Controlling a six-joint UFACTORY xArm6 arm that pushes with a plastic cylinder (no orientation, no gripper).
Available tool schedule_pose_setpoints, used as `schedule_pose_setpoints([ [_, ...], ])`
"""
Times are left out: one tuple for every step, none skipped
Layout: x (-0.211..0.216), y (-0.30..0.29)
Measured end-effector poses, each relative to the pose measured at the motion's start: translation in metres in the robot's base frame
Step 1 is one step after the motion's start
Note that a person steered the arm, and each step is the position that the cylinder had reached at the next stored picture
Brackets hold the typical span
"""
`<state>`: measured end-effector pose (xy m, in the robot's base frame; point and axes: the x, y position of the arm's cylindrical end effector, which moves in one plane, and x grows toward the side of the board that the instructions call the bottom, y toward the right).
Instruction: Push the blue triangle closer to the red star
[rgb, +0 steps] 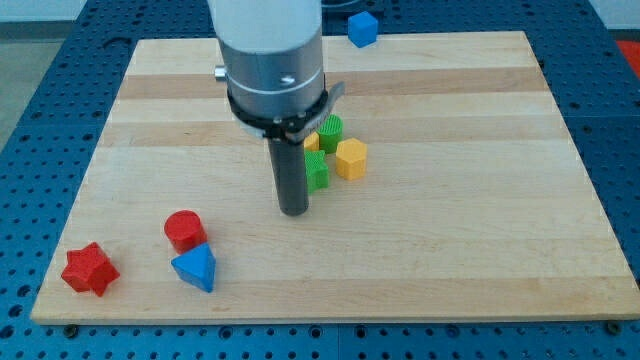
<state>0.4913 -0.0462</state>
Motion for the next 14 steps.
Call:
schedule_pose_setpoints([
  [-0.024, 0.0],
  [-0.028, 0.0],
  [-0.003, 0.012],
  [0.035, 0.015],
  [0.096, -0.013],
  [0.107, -0.073],
  [0.098, -0.106],
  [0.108, -0.097],
  [0.106, -0.094],
  [0.094, -0.095],
  [0.094, -0.094],
  [0.094, -0.079],
  [0.082, -0.081],
  [0.081, -0.111],
])
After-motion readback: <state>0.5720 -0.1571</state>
